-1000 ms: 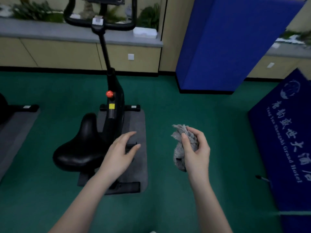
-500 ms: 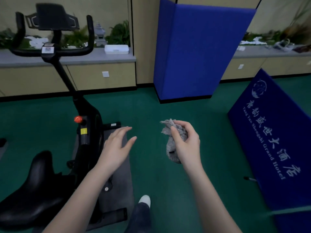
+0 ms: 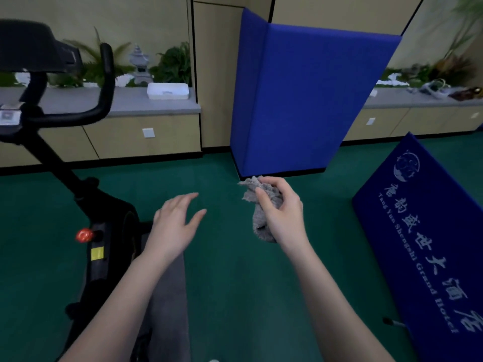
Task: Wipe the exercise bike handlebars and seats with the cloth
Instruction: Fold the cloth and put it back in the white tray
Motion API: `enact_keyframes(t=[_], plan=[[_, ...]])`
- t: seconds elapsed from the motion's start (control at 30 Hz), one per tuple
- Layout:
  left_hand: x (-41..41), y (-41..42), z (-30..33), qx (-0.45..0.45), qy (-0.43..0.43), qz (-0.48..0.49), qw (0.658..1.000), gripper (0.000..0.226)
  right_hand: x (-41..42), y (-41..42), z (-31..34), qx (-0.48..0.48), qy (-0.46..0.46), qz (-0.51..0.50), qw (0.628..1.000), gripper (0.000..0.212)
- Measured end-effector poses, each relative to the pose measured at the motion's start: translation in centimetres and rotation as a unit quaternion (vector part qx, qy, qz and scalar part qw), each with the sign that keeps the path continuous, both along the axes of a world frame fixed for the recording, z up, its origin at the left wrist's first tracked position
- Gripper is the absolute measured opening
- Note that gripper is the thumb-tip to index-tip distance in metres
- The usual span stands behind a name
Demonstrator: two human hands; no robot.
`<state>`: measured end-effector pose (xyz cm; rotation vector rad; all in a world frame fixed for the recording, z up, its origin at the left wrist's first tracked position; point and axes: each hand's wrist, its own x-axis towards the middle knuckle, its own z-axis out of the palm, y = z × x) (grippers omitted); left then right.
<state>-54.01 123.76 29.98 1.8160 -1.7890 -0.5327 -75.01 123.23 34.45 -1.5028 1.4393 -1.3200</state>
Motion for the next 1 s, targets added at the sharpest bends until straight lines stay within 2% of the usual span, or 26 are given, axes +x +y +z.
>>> enact_keyframes(t=[0.17, 0.6, 0.8, 1.0], plan=[[-1.9, -6.2, 0.1, -0.013, -0.054, -0.002, 0.998, 0.049, -2.5, -7.0, -0.4, 0.006, -0.011, -0.011, 1.000, 0.012], [-10.1, -21.8, -0.8, 0.007, -0.154, 0.053, 0.987, 0.054, -11.0, -27.7, -1.0, 0.023, -0.027, 0.077, 0.996, 0.011], [-10.7, -27.2, -0.9, 0.030, -0.192, 0.085, 0.977, 0.055, -10.4, -35.0, -1.4, 0.035, 0.004, 0.137, 0.990, 0.011], [-8.1, -33.5, -1.7, 0.045, -0.205, 0.119, 0.970, 0.056, -6.7, -42.5, -3.1, 0.042, 0.048, 0.182, 0.981, 0.014]])
